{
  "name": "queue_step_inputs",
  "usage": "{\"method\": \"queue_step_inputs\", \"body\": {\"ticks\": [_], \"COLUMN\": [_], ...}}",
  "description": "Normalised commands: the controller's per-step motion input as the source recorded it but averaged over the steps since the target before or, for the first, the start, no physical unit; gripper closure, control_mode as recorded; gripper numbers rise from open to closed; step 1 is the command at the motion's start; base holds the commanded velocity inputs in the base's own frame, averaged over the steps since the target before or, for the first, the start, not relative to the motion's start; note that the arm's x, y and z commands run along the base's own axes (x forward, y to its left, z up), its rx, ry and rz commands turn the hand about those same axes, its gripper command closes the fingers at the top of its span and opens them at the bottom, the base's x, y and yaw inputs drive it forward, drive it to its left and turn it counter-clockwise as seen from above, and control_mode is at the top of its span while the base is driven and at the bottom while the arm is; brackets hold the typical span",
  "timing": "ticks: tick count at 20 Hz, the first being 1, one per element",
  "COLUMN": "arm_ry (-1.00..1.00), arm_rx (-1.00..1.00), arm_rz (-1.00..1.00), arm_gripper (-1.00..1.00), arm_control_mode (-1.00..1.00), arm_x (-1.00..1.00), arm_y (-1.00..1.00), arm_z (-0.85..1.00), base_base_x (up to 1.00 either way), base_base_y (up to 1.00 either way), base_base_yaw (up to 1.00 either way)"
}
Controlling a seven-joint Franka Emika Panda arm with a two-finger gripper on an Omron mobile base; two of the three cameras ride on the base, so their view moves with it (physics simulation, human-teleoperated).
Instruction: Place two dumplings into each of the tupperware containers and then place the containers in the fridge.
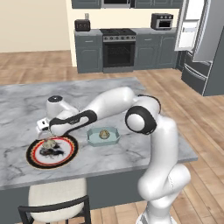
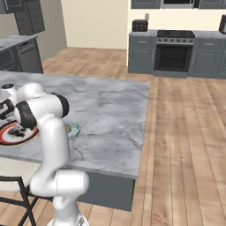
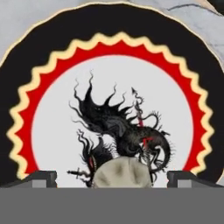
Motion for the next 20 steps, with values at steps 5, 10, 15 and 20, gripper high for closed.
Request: {"method": "queue_step_inputs", "body": {"ticks": [5,10,15,20], "arm_ry": [-0.04,-0.02,-0.01,0.00], "arm_rx": [0.13,0.08,0.03,0.00], "arm_rz": [-0.10,-0.11,-0.10,-0.12], "arm_gripper": [-1.00,-1.00,-1.00,-1.00], "arm_control_mode": [-1.00,-1.00,-1.00,-1.00], "arm_x": [0.15,0.23,0.29,0.30], "arm_y": [0.00,0.11,0.41,0.57], "arm_z": [-0.52,-0.35,-0.17,-0.01], "base_base_x": [0.00,0.00,0.00,0.00], "base_base_y": [0.00,0.00,0.00,0.00], "base_base_yaw": [0.00,0.00,0.00,0.00]}}
